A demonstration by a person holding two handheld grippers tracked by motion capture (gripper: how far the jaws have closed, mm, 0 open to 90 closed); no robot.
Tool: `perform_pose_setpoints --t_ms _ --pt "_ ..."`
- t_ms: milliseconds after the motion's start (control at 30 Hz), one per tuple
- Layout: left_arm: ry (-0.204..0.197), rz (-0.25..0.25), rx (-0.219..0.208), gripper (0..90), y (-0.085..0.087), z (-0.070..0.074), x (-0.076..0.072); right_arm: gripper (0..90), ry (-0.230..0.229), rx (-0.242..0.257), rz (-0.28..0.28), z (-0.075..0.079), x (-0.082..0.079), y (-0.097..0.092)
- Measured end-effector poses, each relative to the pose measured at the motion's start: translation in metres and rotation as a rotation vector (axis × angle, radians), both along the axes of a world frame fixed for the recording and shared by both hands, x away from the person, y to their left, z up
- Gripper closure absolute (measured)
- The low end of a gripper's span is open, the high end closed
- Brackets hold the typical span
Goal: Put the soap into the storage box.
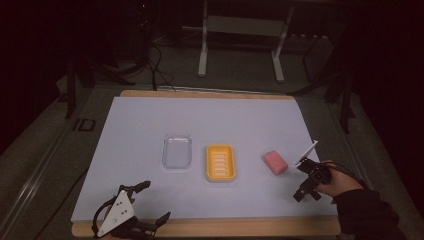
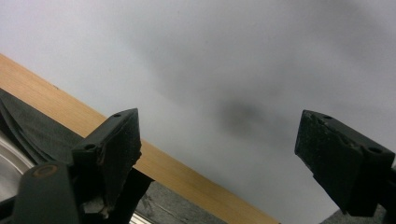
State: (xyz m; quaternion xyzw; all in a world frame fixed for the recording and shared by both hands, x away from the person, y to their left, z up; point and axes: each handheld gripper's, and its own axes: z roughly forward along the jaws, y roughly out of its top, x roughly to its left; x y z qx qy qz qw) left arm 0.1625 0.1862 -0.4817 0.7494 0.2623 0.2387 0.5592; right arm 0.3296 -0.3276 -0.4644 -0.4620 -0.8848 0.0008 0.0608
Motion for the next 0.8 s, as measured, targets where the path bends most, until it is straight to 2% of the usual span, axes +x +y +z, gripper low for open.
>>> perform_pose_setpoints --t_ms 33,200,300,433,533,567,800 --pt "0.001 -0.001 0.001 0.3 0.000 0.000 0.000 17.3 -0.009 -0.003 -0.012 0.002 0.003 0.000" --pt "0.003 -0.005 0.002 0.3 -0.001 -0.001 0.000 18.1 0.001 -0.008 0.003 0.003 0.008 0.004" --pt "0.005 -0.008 0.005 0.3 -0.001 -0.001 0.000 14.3 0.008 0.020 0.009 0.002 0.013 0.007" --pt "0.005 -0.007 0.003 0.2 -0.001 -0.001 0.000 13.9 0.004 0.021 0.008 0.001 0.016 0.011" --pt "0.006 -0.009 0.003 0.3 -0.001 -0.001 0.000 13.6 0.002 0.026 0.028 -0.002 0.018 0.015" --pt "0.006 -0.009 0.005 0.2 -0.001 -0.001 0.000 13.5 -0.016 0.016 0.040 -0.002 0.019 0.018" --pt "0.007 -0.010 0.008 0.3 -0.001 -0.001 0.000 11.0 -0.049 0.015 0.056 0.000 0.024 0.026"
